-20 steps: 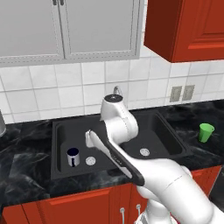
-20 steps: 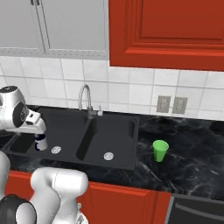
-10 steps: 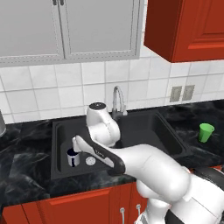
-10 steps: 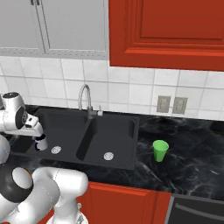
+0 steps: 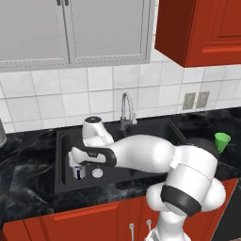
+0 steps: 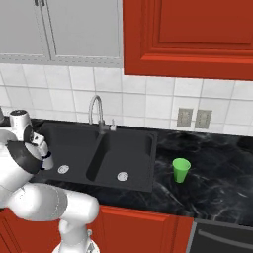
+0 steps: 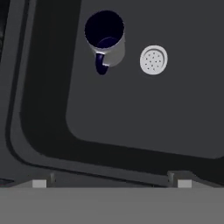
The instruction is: Move any existing items from the left basin to the right basin for drying. Then move the cup from the counter to the left basin of the sink for washing.
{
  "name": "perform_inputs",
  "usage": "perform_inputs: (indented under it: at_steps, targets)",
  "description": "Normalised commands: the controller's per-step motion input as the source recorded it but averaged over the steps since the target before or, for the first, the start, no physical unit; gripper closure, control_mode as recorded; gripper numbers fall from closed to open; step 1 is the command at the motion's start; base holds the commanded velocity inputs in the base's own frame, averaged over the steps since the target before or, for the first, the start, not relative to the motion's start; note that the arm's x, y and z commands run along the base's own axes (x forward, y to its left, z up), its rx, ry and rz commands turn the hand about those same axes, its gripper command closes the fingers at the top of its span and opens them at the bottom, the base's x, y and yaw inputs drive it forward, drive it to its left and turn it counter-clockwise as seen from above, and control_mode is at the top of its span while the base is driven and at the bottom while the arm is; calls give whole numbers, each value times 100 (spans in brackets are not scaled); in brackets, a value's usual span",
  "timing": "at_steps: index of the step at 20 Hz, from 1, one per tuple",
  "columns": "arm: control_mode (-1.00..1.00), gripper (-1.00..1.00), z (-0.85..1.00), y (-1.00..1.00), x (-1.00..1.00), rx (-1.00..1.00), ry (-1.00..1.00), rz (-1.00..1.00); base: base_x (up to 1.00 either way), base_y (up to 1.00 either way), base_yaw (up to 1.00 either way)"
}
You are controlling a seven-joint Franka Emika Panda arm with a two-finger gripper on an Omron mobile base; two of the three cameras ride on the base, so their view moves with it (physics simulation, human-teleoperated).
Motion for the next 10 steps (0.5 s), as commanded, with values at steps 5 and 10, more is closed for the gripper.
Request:
perform_inputs:
  at_steps: [5,10]
  targets:
    - [-100,-100,-34,24,39,-2,5,0,0,0,0]
    - [-100,-100,-36,6,30,-2,1,0,0,0,0]
